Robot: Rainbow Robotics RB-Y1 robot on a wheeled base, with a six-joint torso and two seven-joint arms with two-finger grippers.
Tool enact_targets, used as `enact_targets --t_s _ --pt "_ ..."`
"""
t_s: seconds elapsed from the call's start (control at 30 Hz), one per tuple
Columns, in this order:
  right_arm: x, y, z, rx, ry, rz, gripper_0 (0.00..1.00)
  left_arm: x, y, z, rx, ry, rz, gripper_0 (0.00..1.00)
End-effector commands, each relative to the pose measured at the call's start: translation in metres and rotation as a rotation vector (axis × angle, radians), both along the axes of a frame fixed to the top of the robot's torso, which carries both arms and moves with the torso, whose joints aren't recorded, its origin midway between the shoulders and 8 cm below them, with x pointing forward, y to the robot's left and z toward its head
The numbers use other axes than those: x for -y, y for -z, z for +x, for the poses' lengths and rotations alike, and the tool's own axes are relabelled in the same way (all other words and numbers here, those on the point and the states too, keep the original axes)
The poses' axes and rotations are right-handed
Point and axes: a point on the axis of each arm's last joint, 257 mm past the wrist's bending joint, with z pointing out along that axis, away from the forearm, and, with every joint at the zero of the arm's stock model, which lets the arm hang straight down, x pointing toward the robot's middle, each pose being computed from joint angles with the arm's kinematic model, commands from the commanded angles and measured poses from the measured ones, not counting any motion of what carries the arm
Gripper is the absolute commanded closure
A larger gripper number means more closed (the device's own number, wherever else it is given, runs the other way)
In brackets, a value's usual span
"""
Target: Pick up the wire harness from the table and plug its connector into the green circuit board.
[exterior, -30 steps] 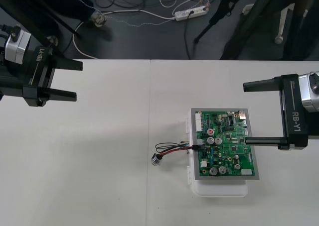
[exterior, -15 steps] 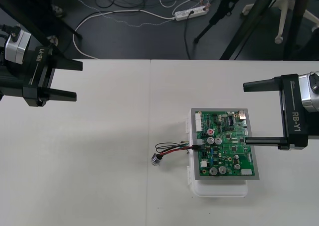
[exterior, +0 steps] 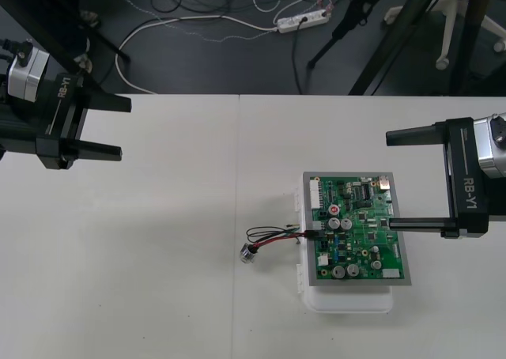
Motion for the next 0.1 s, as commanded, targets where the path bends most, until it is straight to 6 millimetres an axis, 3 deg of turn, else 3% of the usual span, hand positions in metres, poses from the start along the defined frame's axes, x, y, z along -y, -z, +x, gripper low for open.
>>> enact_targets --t_s 0.03,0.1 --pt "-0.0040 -0.0108 0.0002 0.053 -0.024 0.000 0.00 -0.0073 -0.0297 -0.0065 0.028 0.021 0.037 0.28" --pt "-0.0040 -0.0108 0.0002 0.053 -0.024 0.000 0.00 -0.0073 -0.0297 -0.0065 0.028 0.021 0.037 0.28"
